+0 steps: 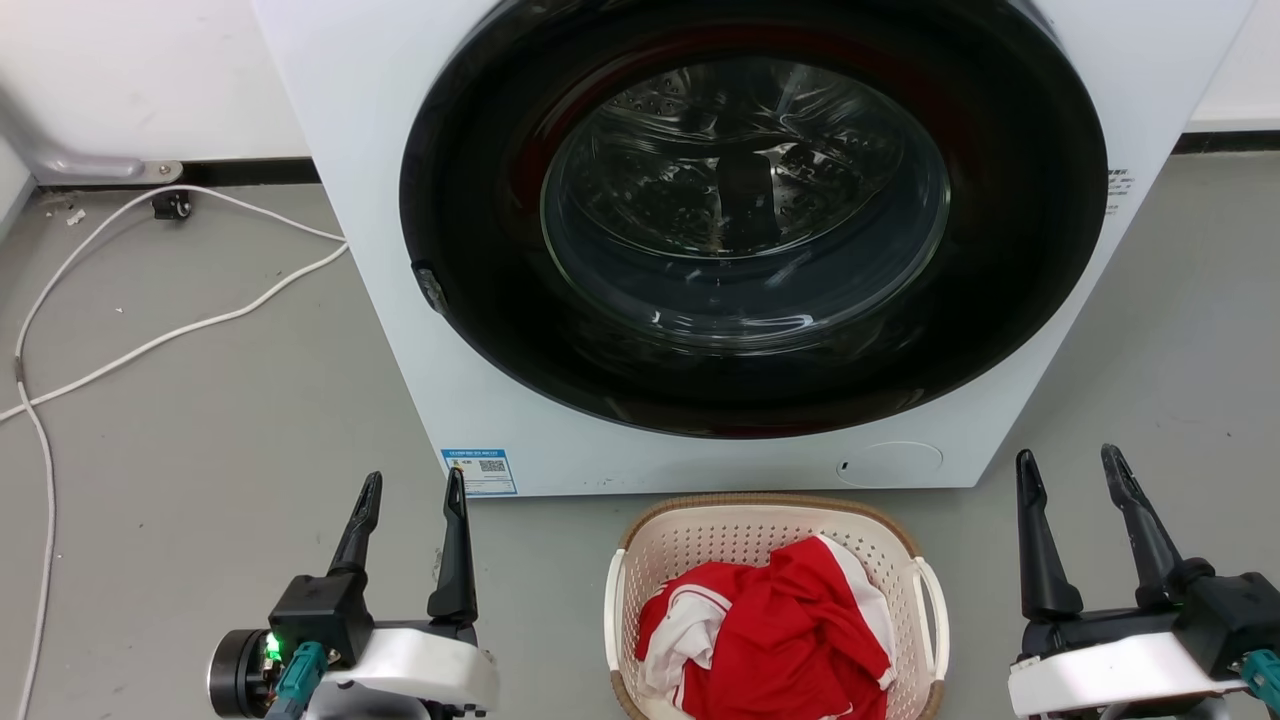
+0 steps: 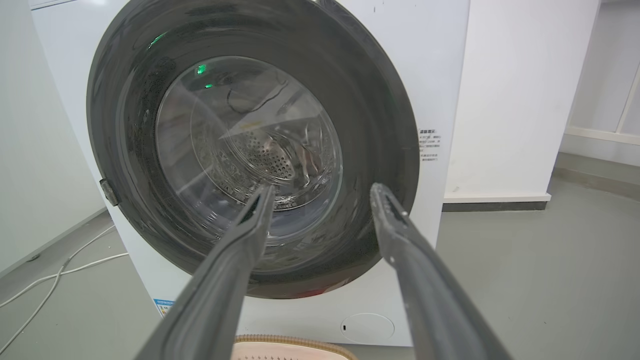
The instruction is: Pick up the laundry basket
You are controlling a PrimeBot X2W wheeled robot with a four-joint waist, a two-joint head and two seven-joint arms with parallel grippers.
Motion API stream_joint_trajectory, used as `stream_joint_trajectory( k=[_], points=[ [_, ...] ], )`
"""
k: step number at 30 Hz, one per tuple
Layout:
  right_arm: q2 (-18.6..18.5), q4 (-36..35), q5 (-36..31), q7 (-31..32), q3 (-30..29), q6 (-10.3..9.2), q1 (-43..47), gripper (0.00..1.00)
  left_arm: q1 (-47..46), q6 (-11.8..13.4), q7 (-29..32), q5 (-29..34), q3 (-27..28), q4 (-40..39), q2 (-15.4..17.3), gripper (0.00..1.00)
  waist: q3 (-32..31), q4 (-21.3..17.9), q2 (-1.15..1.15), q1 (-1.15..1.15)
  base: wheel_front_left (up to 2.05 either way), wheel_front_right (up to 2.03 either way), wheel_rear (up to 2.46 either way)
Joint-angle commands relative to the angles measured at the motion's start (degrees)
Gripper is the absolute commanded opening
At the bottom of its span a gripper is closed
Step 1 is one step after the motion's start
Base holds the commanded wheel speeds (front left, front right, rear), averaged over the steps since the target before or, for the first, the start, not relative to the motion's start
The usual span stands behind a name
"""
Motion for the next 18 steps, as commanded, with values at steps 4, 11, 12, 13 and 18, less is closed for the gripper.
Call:
stream_joint_trajectory(
  k=[4,11,12,13,18],
  points=[
    [-0.16,1.25,-1.01,-0.10,-0.82,-0.02,0.10,1.00,-0.71,-0.48,-0.16,0.63,-0.19,0.50,0.15,1.00,0.74,-0.29,0.00,0.00,0.00,0.00,0.00],
    [-0.16,5.29,-4.39,-0.10,-3.55,-0.02,-4.19,1.00,-5.55,-3.02,-0.16,0.54,-2.02,3.70,0.13,1.00,5.23,-0.98,0.00,0.00,0.00,0.00,0.00],
    [-0.15,6.12,-4.73,-0.10,-4.05,-0.02,-4.86,1.00,-6.52,-3.39,-0.15,0.17,-2.28,4.85,0.14,1.00,6.13,-1.08,0.00,0.00,0.00,0.00,0.00],
    [-0.15,6.86,-5.15,-0.10,-4.54,-0.02,-5.73,1.00,-7.52,-3.73,-0.16,0.40,-2.66,6.14,0.13,1.00,7.01,-1.19,0.00,0.00,0.00,0.00,0.00],
    [-0.13,12.35,-8.04,-0.10,-6.26,-0.02,-10.30,1.00,-13.32,-5.24,-0.16,0.12,-4.62,13.65,0.12,1.00,12.63,-1.98,0.00,0.00,0.00,0.00,0.00]
  ],
)
